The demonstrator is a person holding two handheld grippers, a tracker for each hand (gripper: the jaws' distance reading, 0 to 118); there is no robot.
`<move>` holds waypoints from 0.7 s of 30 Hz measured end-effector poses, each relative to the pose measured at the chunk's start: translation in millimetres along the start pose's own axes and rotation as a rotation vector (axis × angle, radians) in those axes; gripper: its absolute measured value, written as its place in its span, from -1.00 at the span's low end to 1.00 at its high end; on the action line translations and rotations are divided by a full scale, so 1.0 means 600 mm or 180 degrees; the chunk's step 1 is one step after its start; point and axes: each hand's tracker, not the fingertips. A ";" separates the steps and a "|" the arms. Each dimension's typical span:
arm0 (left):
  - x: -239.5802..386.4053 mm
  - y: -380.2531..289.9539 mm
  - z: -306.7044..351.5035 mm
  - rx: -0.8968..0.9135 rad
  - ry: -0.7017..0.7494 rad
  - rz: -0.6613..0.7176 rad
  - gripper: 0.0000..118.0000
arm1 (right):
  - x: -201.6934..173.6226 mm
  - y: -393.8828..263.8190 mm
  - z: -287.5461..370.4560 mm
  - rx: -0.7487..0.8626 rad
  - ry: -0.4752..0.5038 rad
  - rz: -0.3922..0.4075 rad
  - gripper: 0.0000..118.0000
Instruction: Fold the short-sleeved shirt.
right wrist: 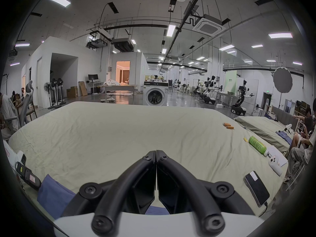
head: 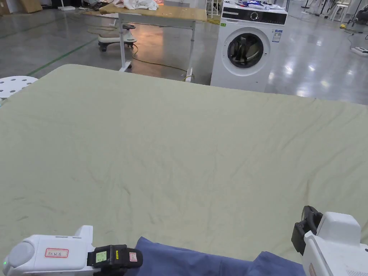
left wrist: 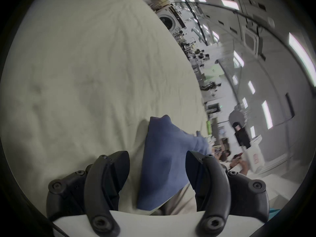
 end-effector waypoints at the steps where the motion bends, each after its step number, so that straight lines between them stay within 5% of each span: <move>1: -0.009 -0.001 0.008 0.0091 -0.0239 0.0044 0.23 | 0.001 0.001 0.002 0.0009 0.0000 -0.0010 -1.00; 6: -0.026 -0.009 -0.004 0.0080 -0.0712 0.0094 0.09 | 0.005 0.007 0.008 0.0070 0.0005 -0.0032 -1.00; 8: -0.021 -0.017 -0.023 -0.0057 -0.0669 -0.0063 -0.18 | 0.006 0.008 0.009 0.0083 0.0019 -0.0066 -1.00; 10: -0.015 -0.017 -0.041 -0.0202 -0.0573 -0.0108 -0.66 | 0.005 0.009 0.009 0.0080 0.0009 -0.0073 -1.00; 12: -0.018 -0.014 -0.054 -0.0212 -0.0454 -0.0111 -0.80 | 0.003 0.010 0.009 0.0086 0.0011 -0.0080 -1.00; 21: 0.059 -0.024 -0.003 -0.0048 -0.0267 -0.0589 -0.90 | 0.002 0.016 0.008 0.0098 0.0036 -0.0057 -1.00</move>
